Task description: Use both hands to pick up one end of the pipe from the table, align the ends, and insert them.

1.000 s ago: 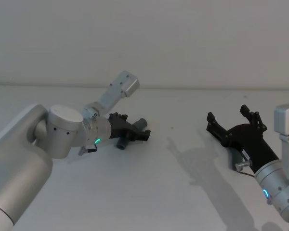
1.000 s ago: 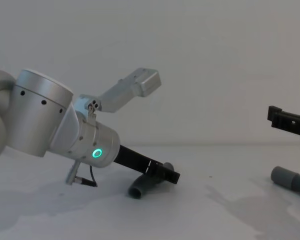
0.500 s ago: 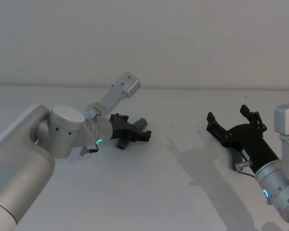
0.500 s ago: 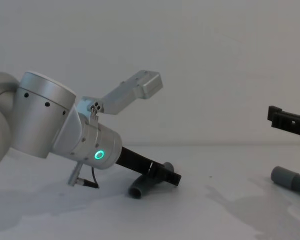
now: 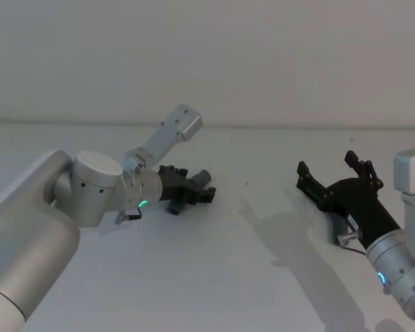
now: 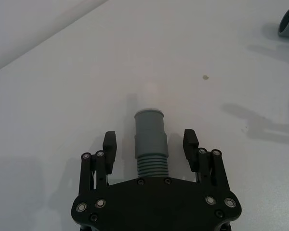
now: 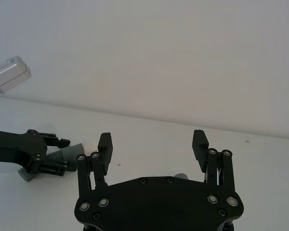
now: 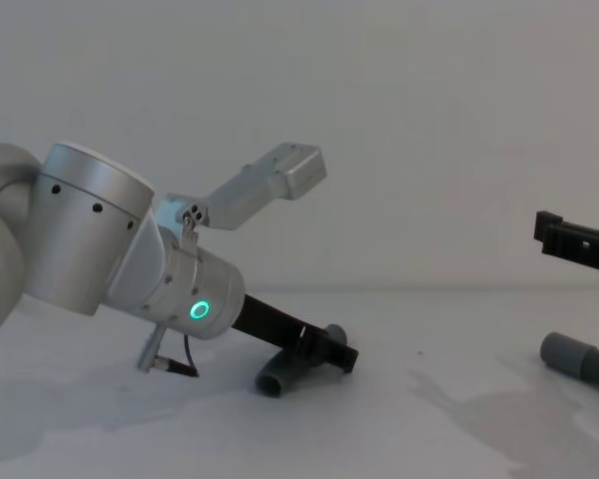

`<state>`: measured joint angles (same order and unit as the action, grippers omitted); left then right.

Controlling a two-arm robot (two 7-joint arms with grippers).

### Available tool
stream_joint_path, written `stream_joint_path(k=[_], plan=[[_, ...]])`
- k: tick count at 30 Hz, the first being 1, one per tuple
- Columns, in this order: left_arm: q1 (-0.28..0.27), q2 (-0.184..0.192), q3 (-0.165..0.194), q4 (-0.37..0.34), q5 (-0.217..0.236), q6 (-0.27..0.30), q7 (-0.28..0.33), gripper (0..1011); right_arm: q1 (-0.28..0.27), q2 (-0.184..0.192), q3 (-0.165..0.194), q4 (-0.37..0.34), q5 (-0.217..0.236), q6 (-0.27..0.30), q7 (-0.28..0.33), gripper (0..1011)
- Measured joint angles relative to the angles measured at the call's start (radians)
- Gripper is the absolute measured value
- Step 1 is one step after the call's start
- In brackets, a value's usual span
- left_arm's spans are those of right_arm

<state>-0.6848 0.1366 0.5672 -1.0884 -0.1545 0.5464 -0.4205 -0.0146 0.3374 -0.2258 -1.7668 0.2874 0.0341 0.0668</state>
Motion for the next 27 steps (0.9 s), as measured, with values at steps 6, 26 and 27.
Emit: stream_joint_path(k=[6,26,27], plan=[[-0.001,-0.001,-0.001,0.001,0.001,0.002,-0.001,789,0.000,0.000,0.000,0.000,0.000,0.000,0.000,1003],[-0.001,-0.001,-0.001,0.003,0.004,0.005,-0.001,661,0.000,0.000,0.000,0.000,0.000,0.000,0.000,1003],[-0.001,-0.001,-0.001,0.003,0.004,0.005,-0.001,661,0.000,0.000,0.000,0.000,0.000,0.000,0.000,1003]])
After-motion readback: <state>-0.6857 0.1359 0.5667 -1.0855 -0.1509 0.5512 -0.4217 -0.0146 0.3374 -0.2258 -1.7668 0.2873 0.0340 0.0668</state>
